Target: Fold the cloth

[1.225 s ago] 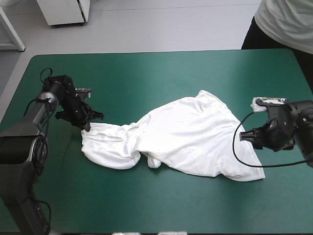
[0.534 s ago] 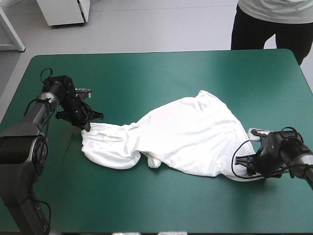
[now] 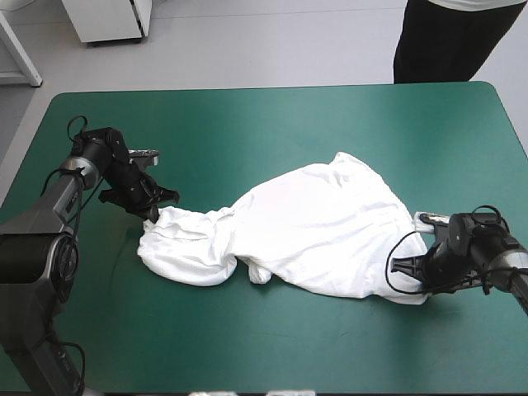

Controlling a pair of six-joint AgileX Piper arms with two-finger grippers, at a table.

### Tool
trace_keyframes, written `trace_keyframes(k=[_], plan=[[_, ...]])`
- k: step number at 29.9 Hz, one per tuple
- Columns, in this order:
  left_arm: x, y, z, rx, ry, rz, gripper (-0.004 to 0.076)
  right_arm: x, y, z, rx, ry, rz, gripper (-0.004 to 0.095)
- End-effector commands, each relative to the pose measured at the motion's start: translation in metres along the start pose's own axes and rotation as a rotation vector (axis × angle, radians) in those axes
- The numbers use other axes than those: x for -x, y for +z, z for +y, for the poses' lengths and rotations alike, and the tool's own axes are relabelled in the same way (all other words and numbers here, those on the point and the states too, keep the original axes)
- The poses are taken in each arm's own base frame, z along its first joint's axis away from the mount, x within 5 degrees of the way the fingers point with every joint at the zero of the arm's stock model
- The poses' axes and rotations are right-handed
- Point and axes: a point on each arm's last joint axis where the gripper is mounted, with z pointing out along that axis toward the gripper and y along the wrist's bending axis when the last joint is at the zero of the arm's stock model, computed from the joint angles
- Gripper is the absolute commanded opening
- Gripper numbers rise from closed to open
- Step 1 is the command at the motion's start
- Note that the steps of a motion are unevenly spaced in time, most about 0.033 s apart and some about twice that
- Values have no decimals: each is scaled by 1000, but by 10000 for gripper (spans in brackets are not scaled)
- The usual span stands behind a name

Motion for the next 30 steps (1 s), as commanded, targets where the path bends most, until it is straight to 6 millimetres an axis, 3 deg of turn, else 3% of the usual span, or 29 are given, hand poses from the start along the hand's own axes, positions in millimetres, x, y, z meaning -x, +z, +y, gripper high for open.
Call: trace_keyframes(k=[1,13,19,23,30], plan=[[-21,-64,-19,-19,28,-100,-10,8,-48,-2,-7,-44,-171,-17],[-97,-194,-55,-7,94,-506,-10,2,-201,0,30,-107,-576,-17],[-132,-281,-79,-18,164,-819,-10,-5,-277,0,55,-129,-814,-17],[-158,-338,-95,-33,214,-1040,-10,-20,-323,-2,66,-143,-961,-17],[-209,-401,-116,-47,279,-1319,-10,-58,-390,-3,119,-196,-1212,-17]])
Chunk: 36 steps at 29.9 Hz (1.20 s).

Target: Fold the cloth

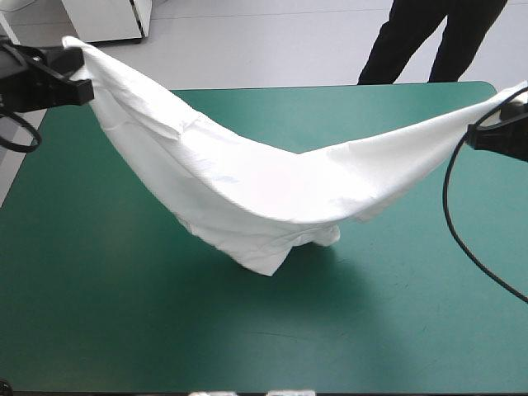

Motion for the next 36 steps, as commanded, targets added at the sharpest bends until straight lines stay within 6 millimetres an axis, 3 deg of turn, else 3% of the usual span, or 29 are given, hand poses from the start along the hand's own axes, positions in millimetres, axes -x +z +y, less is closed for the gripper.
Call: trace_keyframes(k=[1,7,12,15,19,24,28,36], plan=[[17,-46,-18,-31,29,-125,-10,21,-42,2,13,-31,-195,-17],[35,-98,-37,-38,92,-328,-10,36,-87,4,30,-46,-362,-17],[41,-128,-47,-46,128,-457,-10,42,-110,7,58,-62,-466,-17],[43,-135,-50,-48,136,-488,-10,42,-113,7,58,-62,-478,-17],[40,-129,-49,-54,131,-442,-10,39,-108,7,58,-63,-431,-17],[30,-79,-37,-123,17,-255,-10,28,-67,9,93,4,-247,-17],[7,-33,-22,-118,-54,-65,-10,10,-28,8,92,19,-95,-17],[-84,70,8,-129,-167,349,-10,-62,81,7,99,73,211,-17]])
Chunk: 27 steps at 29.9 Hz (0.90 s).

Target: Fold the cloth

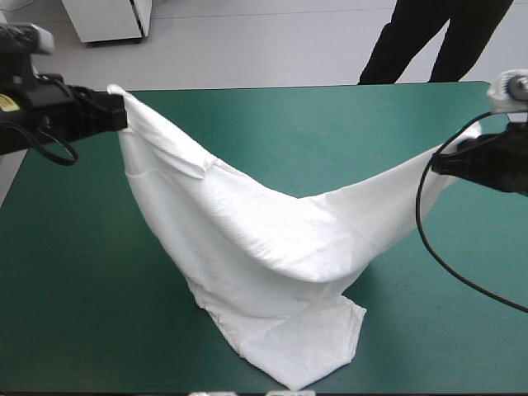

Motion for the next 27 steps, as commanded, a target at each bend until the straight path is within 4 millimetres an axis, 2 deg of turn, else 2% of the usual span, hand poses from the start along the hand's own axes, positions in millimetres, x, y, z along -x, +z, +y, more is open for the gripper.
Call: trace_keyframes(k=[1,6,10,14,21,27], plan=[[-24,27,9,-24,-26,88,-10,-12,42,-6,2,32,-18,-17],[-55,97,42,10,-91,191,-10,-39,127,-20,-24,68,133,-17],[-64,147,67,41,-114,218,-10,-43,185,-28,-39,80,200,-18],[-73,193,90,80,-154,220,-10,-40,231,-34,-49,88,222,-18],[-97,250,119,129,-172,260,-10,-28,281,-40,-57,106,249,-18],[-112,276,135,173,-163,271,-10,-22,306,-42,-57,109,260,-8]])
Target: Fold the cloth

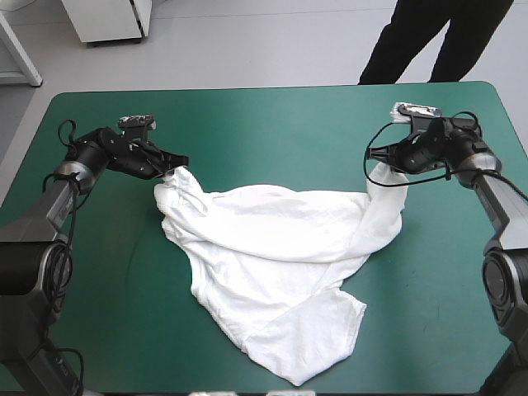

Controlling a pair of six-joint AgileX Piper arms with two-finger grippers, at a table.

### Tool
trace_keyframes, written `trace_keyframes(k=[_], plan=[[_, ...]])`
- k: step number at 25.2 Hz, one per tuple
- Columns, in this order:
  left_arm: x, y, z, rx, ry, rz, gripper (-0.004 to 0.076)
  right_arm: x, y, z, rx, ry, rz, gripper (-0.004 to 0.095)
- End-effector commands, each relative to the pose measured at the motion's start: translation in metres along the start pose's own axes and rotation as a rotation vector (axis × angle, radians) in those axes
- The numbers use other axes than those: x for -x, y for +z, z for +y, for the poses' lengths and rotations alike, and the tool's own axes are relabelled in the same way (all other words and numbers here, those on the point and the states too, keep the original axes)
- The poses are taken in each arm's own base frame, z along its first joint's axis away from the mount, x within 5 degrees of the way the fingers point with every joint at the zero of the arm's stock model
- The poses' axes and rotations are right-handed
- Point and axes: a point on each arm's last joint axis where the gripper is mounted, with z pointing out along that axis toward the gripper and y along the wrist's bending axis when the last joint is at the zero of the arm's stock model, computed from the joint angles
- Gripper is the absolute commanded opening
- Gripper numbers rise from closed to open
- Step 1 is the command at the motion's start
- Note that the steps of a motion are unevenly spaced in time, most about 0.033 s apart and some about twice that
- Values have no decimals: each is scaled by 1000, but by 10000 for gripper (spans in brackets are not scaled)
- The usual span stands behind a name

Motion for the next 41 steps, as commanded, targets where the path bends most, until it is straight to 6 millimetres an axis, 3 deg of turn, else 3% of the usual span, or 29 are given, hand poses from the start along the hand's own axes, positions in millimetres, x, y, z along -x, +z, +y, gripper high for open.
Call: trace_keyframes(k=[1,4,7,11,13,15,18,20,26,29,35,41], plan=[[17,-16,-3,21,17,-128,-9,20,-20,3,13,1,-112,9],[18,-10,1,40,18,-148,5,20,-18,2,12,-3,-99,118],[22,-11,0,41,73,-158,108,18,-19,2,12,-3,-86,326],[35,-24,-6,12,107,-163,410,20,-26,4,15,-6,-43,606],[43,-34,-11,-4,120,-156,553,23,-34,6,18,-7,-41,626],[51,-47,-16,-21,146,-143,610,26,-45,8,22,-11,-50,611],[58,-74,-19,33,150,-31,549,26,-90,13,35,-22,-60,560],[57,-84,-17,77,144,27,510,20,-108,14,34,-30,-44,551],[46,-94,-19,86,85,157,483,7,-168,18,47,-38,-109,517],[45,-82,-21,110,90,173,470,4,-177,19,48,-41,-117,509],[36,-29,-26,108,106,294,449,4,-177,19,48,-41,-112,508],[30,-1,-20,173,97,348,435,4,-177,19,47,-41,-113,509]])
